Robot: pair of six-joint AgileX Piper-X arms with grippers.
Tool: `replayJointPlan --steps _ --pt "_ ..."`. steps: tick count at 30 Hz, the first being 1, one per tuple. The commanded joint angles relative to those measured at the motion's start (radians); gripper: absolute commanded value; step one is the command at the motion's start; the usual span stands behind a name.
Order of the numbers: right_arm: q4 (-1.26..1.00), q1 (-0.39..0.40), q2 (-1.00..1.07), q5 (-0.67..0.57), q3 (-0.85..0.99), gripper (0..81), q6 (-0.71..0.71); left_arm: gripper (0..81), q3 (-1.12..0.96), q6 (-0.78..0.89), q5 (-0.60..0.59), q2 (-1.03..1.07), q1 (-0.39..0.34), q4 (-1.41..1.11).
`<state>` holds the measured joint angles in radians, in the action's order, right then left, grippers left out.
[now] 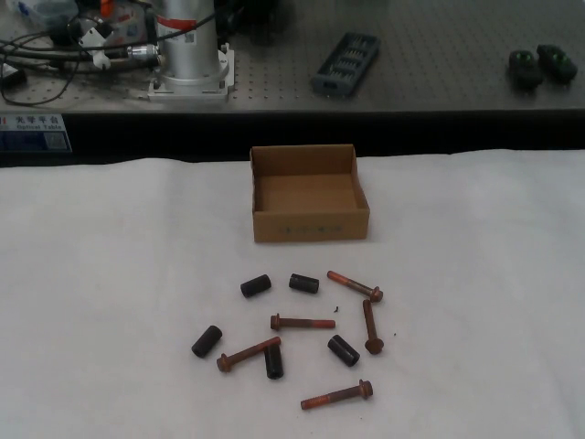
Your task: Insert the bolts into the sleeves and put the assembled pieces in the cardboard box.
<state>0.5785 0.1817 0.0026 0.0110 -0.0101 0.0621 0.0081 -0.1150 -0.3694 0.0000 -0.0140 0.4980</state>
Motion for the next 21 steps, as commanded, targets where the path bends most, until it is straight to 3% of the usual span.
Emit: replayJointPlan --steps 1,21 --pt "-0.016 -0.007 -0.003 0.002 0.010 2.9 -0.002 0.7 -0.008 0.007 0.000 0.000 0.002 0.107" --pt "-0.016 -0.007 -0.003 0.002 0.010 2.9 -0.054 0.7 -0.008 0.007 0.000 0.000 0.002 0.107"
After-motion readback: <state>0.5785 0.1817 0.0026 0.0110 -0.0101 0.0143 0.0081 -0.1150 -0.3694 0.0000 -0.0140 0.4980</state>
